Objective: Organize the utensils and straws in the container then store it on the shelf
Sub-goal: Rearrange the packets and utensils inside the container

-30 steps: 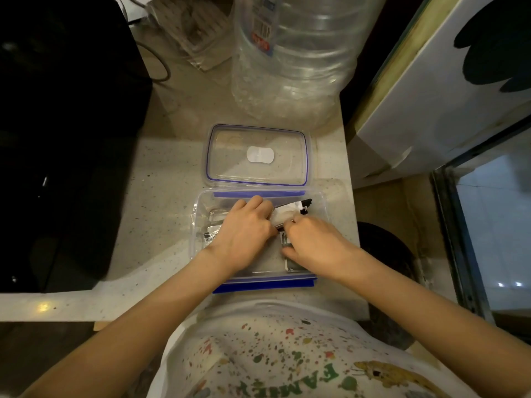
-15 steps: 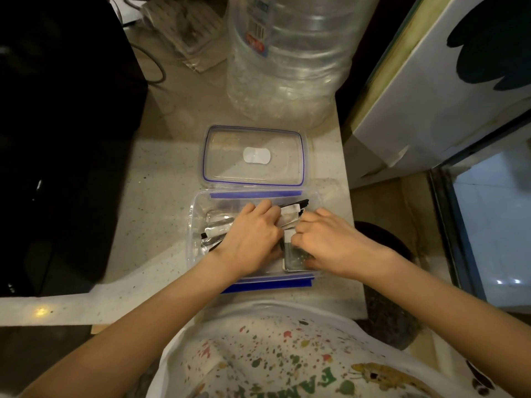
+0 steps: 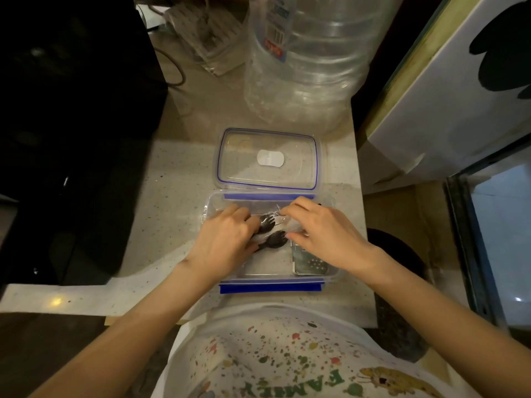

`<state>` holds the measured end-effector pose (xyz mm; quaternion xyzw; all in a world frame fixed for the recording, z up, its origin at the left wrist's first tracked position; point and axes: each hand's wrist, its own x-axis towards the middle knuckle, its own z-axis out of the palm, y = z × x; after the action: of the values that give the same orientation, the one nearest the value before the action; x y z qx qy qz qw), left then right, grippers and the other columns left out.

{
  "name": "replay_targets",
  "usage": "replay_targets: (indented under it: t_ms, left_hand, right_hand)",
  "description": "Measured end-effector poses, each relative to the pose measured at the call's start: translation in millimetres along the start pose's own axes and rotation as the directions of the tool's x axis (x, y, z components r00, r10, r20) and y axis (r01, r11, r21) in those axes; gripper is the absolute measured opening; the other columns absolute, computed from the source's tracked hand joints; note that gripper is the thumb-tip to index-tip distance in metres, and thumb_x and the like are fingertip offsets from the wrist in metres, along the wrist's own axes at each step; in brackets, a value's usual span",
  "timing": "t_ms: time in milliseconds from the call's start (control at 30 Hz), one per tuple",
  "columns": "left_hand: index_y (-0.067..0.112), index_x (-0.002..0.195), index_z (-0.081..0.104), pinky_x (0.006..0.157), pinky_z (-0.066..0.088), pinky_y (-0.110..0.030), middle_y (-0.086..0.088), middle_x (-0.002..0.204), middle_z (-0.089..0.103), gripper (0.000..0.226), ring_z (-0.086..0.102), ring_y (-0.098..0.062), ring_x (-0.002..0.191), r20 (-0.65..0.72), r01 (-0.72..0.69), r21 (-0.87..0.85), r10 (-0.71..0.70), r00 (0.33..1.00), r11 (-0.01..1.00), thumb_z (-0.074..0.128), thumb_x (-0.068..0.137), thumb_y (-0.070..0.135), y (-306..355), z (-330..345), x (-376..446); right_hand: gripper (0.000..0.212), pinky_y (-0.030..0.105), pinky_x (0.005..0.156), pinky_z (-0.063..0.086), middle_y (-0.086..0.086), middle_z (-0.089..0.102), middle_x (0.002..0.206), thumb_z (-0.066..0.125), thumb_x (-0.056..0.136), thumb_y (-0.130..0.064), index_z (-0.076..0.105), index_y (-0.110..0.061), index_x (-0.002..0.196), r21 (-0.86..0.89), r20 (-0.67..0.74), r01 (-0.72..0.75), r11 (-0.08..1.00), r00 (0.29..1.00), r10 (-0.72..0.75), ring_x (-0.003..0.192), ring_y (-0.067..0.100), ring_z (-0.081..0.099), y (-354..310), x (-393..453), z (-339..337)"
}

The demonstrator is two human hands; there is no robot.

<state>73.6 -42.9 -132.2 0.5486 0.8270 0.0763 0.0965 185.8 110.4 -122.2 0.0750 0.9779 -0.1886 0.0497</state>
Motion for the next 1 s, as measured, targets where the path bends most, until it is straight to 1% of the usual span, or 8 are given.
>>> replay_targets:
  t_ms: [133, 233, 367, 467, 667, 800, 900, 1000]
  left_hand:
    - [0.015, 0.101, 0.055, 0.075, 0.044, -0.032, -0.004, 0.102, 0.060, 0.027, 0.054, -0.023, 0.097, -0.001, 0.079, 0.017, -0.079, 0.997, 0.997, 0.055, 0.086, 0.038, 0.4, 4.0, -0.2]
    - [0.015, 0.105, 0.055, 0.077, 0.045, -0.031, -0.004, 0.106, 0.059, 0.032, 0.053, -0.021, 0.099, -0.004, 0.118, 0.029, -0.118, 0.993, 0.993, 0.053, 0.086, 0.040, 1.1, 5.5, -0.9]
    - [0.014, 0.105, 0.059, 0.074, 0.044, -0.029, -0.005, 0.105, 0.060, 0.033, 0.053, -0.020, 0.097, -0.003, 0.149, 0.031, -0.149, 0.989, 0.988, 0.053, 0.086, 0.041, 2.9, 6.4, -2.6]
    - [0.015, 0.106, 0.062, 0.076, 0.047, -0.030, -0.005, 0.106, 0.060, 0.029, 0.055, -0.021, 0.097, 0.014, 0.162, 0.015, -0.162, 0.987, 0.987, 0.050, 0.089, 0.035, 3.7, 5.9, -1.1]
    - [0.014, 0.100, 0.063, 0.073, 0.053, -0.030, -0.007, 0.096, 0.066, 0.017, 0.062, -0.021, 0.083, 0.045, 0.184, -0.047, -0.182, 0.982, 0.982, 0.049, 0.092, 0.018, 0.8, -4.6, 1.4]
    - [0.012, 0.114, 0.059, 0.078, 0.054, -0.029, -0.011, 0.093, 0.073, 0.030, 0.068, -0.023, 0.082, -0.076, 0.180, -0.331, -0.217, 0.973, 0.926, 0.059, 0.085, 0.007, -8.5, -24.0, 0.1]
    - [0.017, 0.117, 0.049, 0.071, 0.046, -0.012, -0.003, 0.094, 0.072, 0.039, 0.062, -0.009, 0.075, 0.011, 0.253, -0.501, -0.286, 0.958, 0.827, 0.063, 0.083, 0.005, -16.1, -34.8, 2.5]
    - [0.017, 0.104, 0.053, 0.077, 0.049, -0.017, -0.001, 0.097, 0.069, 0.026, 0.062, -0.010, 0.082, 0.077, 0.254, -0.548, -0.255, 0.964, 0.797, 0.059, 0.084, 0.002, -21.9, -41.1, 4.5]
  right_hand:
    - [0.048, 0.032, 0.072, 0.055, 0.000, 0.051, 0.120, 0.062, 0.086, -0.028, 0.045, -0.018, 0.130, -0.018, 0.000, -0.024, 1.000, 1.000, 0.024, 0.092, 0.015, 0.060, 1.6, 4.4, 8.8]
    - [0.046, 0.025, 0.067, 0.051, 0.000, 0.052, 0.117, 0.059, 0.088, -0.026, 0.046, -0.017, 0.132, -0.025, -0.035, -0.001, 1.000, 0.999, 0.000, 0.089, 0.013, 0.059, -1.1, 10.2, 12.1]
    - [0.037, 0.028, 0.063, 0.052, 0.001, 0.055, 0.108, 0.067, 0.081, -0.032, 0.055, -0.017, 0.113, -0.057, -0.009, 0.003, 0.998, 1.000, -0.003, 0.080, 0.014, 0.058, -3.3, 12.4, 10.2]
    - [0.029, 0.027, 0.060, 0.049, 0.001, 0.059, 0.098, 0.069, 0.078, -0.034, 0.056, -0.017, 0.098, -0.124, 0.017, 0.018, 0.992, 1.000, -0.016, 0.079, 0.016, 0.058, -5.0, 10.1, 11.5]
    - [0.031, 0.025, 0.061, 0.043, 0.004, 0.060, 0.103, 0.070, 0.079, -0.023, 0.057, -0.013, 0.105, -0.162, -0.040, 0.060, 0.985, 0.997, -0.067, 0.087, 0.019, 0.061, -8.0, 14.0, 18.4]
    - [0.032, 0.033, 0.064, 0.054, 0.005, 0.059, 0.106, 0.069, 0.080, -0.022, 0.058, -0.014, 0.109, -0.098, -0.066, 0.080, 0.992, 0.994, -0.087, 0.088, 0.019, 0.061, -7.7, 15.3, 19.5]
    - [0.021, 0.030, 0.065, 0.054, 0.004, 0.058, 0.103, 0.071, 0.078, -0.019, 0.065, -0.013, 0.098, -0.009, -0.102, 0.109, 0.994, 0.989, -0.110, 0.086, 0.017, 0.058, -7.3, 12.9, 13.7]
    - [0.010, 0.028, 0.063, 0.054, 0.002, 0.064, 0.092, 0.074, 0.075, -0.013, 0.068, -0.014, 0.083, 0.079, -0.149, 0.161, 0.984, 0.978, -0.148, 0.078, 0.016, 0.062, -4.7, 5.6, 0.5]
